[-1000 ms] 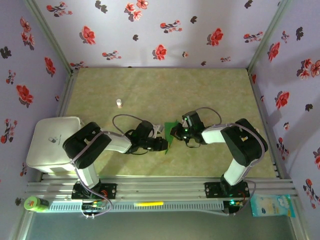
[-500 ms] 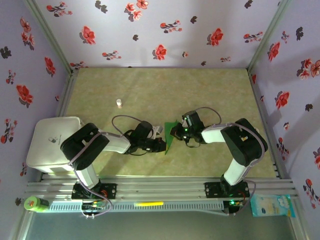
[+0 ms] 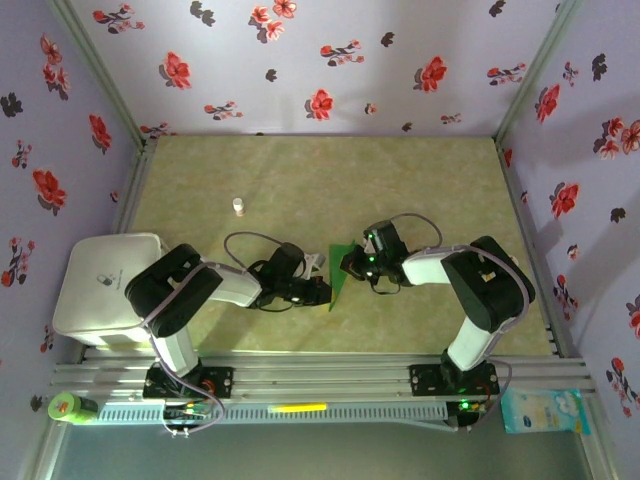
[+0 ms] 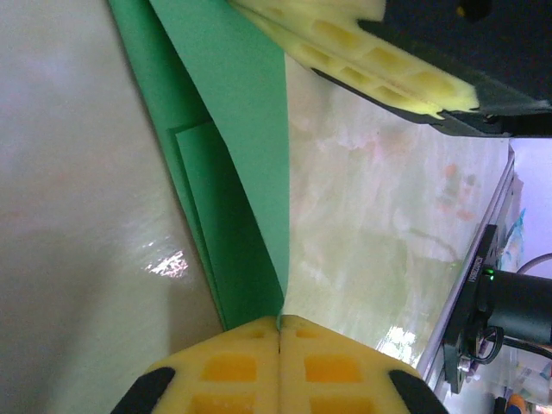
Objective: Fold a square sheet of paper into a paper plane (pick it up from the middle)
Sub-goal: Fold the wing for the fifth time at the center of the table.
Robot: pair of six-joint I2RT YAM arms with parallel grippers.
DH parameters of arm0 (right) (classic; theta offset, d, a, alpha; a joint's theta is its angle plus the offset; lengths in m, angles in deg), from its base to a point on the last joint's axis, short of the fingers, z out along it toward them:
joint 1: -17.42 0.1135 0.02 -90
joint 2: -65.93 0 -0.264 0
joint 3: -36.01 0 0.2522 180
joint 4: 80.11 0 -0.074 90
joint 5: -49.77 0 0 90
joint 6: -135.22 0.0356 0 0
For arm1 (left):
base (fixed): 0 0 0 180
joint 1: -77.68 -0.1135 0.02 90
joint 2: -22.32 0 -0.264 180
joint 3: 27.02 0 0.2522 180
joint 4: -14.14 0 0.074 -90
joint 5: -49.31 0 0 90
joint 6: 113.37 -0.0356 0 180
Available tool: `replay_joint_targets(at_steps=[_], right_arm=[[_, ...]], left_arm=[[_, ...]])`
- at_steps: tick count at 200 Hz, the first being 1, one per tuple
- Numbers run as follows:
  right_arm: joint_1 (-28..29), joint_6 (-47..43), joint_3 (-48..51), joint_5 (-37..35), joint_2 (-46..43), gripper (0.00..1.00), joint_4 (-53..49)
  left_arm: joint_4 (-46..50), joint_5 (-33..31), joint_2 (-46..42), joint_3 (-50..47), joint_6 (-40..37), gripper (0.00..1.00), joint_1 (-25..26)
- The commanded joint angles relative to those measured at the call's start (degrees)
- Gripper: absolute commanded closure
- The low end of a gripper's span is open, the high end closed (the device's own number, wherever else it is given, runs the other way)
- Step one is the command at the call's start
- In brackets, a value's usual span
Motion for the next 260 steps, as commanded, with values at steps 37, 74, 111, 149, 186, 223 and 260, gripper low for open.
replay_joint_targets(at_steps=[37,74,111,149,186,223,260], right_arm=[[0.0,-1.8,0.1,-4.1,3.1,0.93,-8.1],[0.0,-1.8,0.2,-4.3,2.9,0.93,-8.4],[0.0,-2.0,-0.2,-4.5,3.2,0.93,-9.0],[0.1,-2.2,-0.5,-4.5,3.6,0.93,-9.6],[0.1,-2.3,-0.6,-4.8,3.6,0.93,-10.0],[0.2,-2.6,-0.9,-5.1,3.7,0.93,-11.1],[0.4,-2.9,-1.4,-5.3,3.7,0.93,-11.9]], left_arm=[[7.2,3.9,-0.6,-0.8,-1.9,0.87,1.0],[8.3,3.7,-2.0,-1.1,-2.3,0.95,1.0],[9.8,3.8,-1.3,-1.0,-3.2,0.96,1.2],[10.7,3.8,-1.9,-1.2,-3.6,0.89,1.4],[12.3,3.8,-2.5,-1.1,-4.3,0.93,1.5],[14.2,3.9,-2.0,-0.8,-5.7,1.0,1.7],[14.9,3.9,-2.4,-0.7,-5.8,0.9,1.7]])
